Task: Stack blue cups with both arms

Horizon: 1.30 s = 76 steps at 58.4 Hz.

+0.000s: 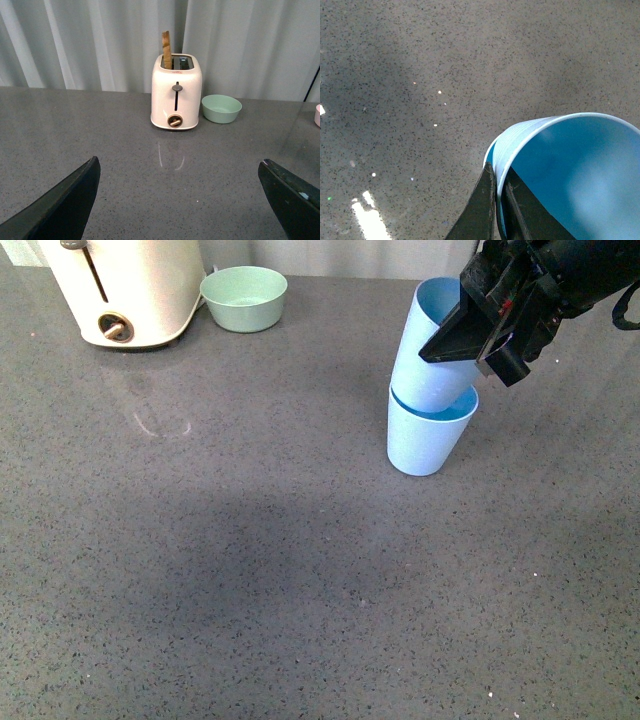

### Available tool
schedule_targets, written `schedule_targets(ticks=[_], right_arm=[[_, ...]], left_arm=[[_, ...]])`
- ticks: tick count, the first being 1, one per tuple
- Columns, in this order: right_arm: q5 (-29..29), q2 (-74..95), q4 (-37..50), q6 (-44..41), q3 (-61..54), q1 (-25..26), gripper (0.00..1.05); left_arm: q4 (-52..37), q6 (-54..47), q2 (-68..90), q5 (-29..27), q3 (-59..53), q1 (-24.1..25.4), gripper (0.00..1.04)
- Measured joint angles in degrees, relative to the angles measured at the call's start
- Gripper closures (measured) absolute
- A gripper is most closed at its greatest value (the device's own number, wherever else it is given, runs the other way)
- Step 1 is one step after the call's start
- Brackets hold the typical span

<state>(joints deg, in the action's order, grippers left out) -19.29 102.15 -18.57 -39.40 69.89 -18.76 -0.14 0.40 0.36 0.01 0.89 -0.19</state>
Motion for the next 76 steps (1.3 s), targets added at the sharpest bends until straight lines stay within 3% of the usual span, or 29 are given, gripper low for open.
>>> schedule_targets(ticks=[14,37,50,63,73,76], right_arm=[[0.42,0.52,0.66,0.81,0.0,0.0,1.03],[-0.13,-1.49,4.85,4.85,-1.14,1.79,0.43],[2.91,-13.99,13.75,8.5,-9.07,7.37,0.08],[5.92,-30.77,22.34,18.58,-21.14,16.0,0.09],[6.19,-36.15,22.97,22.23,-24.3,17.11,0.09],[10.99,-36.22,28.26,24.98,-26.45,16.39,0.14]], left_arm=[[0.0,0.0,0.0,0.0,0.0,0.0,0.09],[0.0,0.02,0.0,0.0,0.0,0.0,0.09],[0.0,0.02,0.0,0.0,0.0,0.0,0.09],[0.0,0.02,0.0,0.0,0.0,0.0,0.09],[0.0,0.02,0.0,0.0,0.0,0.0,0.09],[0.0,0.0,0.0,0.0,0.0,0.0,0.09]])
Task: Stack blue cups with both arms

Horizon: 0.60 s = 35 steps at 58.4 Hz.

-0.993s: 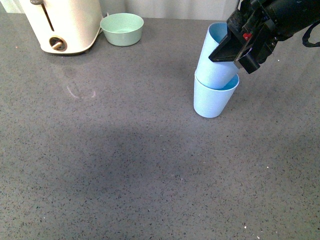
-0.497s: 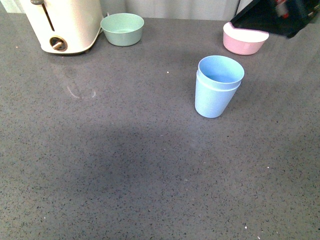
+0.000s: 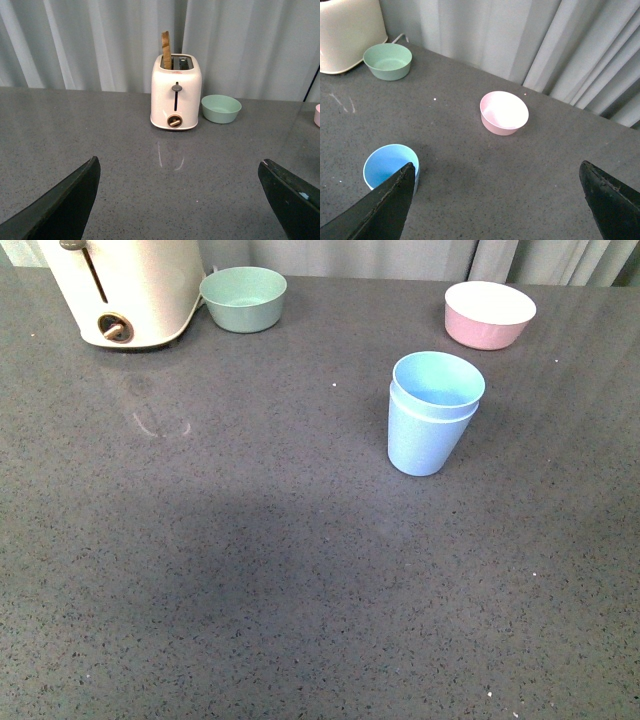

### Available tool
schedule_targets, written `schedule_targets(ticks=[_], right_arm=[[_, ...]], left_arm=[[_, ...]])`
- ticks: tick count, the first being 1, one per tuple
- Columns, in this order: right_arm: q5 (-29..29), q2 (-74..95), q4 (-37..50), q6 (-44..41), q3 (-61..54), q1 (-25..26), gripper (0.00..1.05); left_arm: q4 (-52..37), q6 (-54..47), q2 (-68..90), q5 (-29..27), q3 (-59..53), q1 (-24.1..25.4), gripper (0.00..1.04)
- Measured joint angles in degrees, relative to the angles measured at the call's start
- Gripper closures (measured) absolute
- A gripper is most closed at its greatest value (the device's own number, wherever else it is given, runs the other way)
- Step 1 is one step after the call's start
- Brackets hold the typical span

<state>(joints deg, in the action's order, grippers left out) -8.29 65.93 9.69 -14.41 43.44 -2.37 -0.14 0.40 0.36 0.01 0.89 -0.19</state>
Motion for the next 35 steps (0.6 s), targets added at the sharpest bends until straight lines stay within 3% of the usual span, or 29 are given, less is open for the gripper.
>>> schedule_targets(ticks=[4,9,13,26,35], right_arm=[[9.09,-1.27,14.08,6.67,-7.19,-0.57,0.28],[8.48,-5.66,22.93,11.69,-15.65,1.68,0.49],[8.57,-8.61,24.63,12.98,-20.09,2.4,0.64],[8.28,-14.25,26.03,13.6,-28.24,2.38,1.01],[8.31,-18.69,25.99,13.79,-32.33,2.38,1.03]], left_arm=[[0.0,0.0,0.0,-0.02,0.0,0.0,0.09],[0.0,0.02,0.0,0.0,0.0,0.0,0.09],[0.0,0.02,0.0,0.0,0.0,0.0,0.09],[0.0,0.02,0.0,-0.02,0.0,0.0,0.09],[0.0,0.02,0.0,0.0,0.0,0.0,0.09]])
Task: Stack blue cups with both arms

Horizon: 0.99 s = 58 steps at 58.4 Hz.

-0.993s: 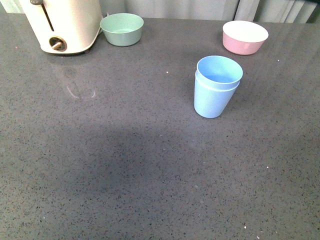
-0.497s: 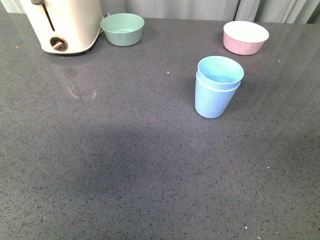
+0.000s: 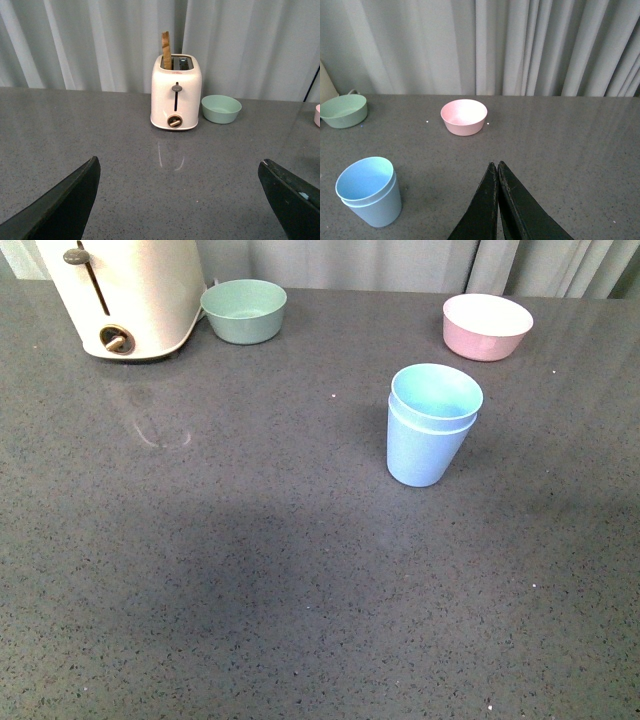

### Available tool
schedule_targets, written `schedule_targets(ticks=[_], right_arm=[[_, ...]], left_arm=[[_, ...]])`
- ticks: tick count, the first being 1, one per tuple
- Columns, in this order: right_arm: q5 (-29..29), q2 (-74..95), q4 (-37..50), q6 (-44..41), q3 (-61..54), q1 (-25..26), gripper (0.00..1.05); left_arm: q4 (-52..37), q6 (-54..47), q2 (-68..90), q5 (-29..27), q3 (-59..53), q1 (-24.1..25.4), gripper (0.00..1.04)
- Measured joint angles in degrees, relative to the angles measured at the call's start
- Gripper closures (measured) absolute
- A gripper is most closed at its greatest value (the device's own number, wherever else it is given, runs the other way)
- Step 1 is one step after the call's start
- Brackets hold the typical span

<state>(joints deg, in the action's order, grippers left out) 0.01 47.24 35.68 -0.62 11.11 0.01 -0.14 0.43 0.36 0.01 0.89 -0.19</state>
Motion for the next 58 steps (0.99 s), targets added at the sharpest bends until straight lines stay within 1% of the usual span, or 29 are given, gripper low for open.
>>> schedule_targets(ticks=[17,37,41,58], right_arm=[[-0.02,-8.0,-2.97,0.0,-5.03,0.0,1.03],[0.0,-19.45,-10.62,0.0,-8.83,0.0,1.03],[0.13,-20.46,-9.46,0.02,-9.77,0.0,1.03],[-0.02,-28.39,-16.85,0.02,-9.79,0.0,1.03]], left_arm=[[0.0,0.0,0.0,0.0,0.0,0.0,0.09],[0.0,0.0,0.0,0.0,0.0,0.0,0.09],[0.0,-0.02,0.0,0.0,0.0,0.0,0.09],[0.02,0.0,0.0,0.0,0.0,0.0,0.09]])
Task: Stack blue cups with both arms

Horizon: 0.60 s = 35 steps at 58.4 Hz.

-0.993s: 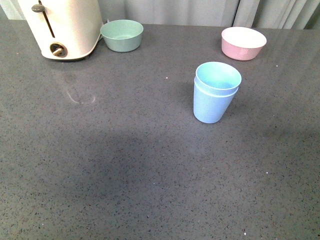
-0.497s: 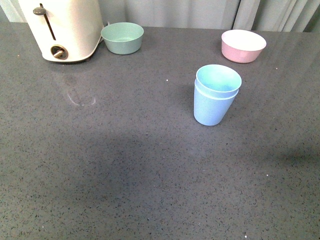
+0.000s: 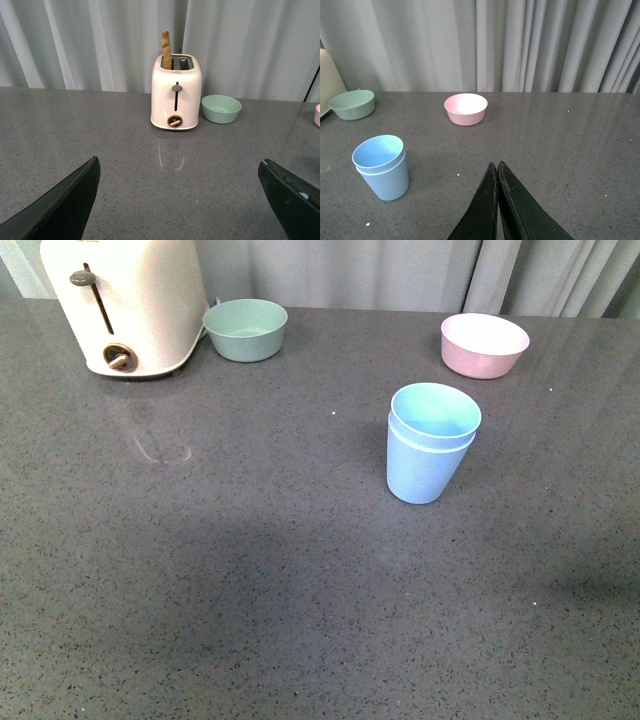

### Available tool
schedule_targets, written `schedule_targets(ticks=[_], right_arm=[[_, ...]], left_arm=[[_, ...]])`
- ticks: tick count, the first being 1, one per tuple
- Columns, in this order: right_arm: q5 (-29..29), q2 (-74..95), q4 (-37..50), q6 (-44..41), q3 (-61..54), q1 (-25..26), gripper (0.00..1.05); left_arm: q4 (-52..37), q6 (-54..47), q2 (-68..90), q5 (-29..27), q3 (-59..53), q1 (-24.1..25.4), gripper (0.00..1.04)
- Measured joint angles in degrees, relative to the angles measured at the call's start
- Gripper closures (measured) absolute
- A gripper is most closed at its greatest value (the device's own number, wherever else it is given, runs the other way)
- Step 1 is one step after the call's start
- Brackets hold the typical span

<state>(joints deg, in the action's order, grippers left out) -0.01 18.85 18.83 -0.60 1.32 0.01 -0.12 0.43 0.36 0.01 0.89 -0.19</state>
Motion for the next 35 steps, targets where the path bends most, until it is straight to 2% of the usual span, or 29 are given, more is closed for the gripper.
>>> schedule_targets(ticks=[32,35], right_arm=[[0.0,-9.14,-9.09,0.0,0.02,0.0,1.03],[-0.07,-12.85,-14.32,0.0,0.04,0.0,1.03]], left_arm=[[0.0,-0.02,0.0,0.0,0.0,0.0,0.09],[0.0,-0.02,-0.02,0.0,0.0,0.0,0.09]])
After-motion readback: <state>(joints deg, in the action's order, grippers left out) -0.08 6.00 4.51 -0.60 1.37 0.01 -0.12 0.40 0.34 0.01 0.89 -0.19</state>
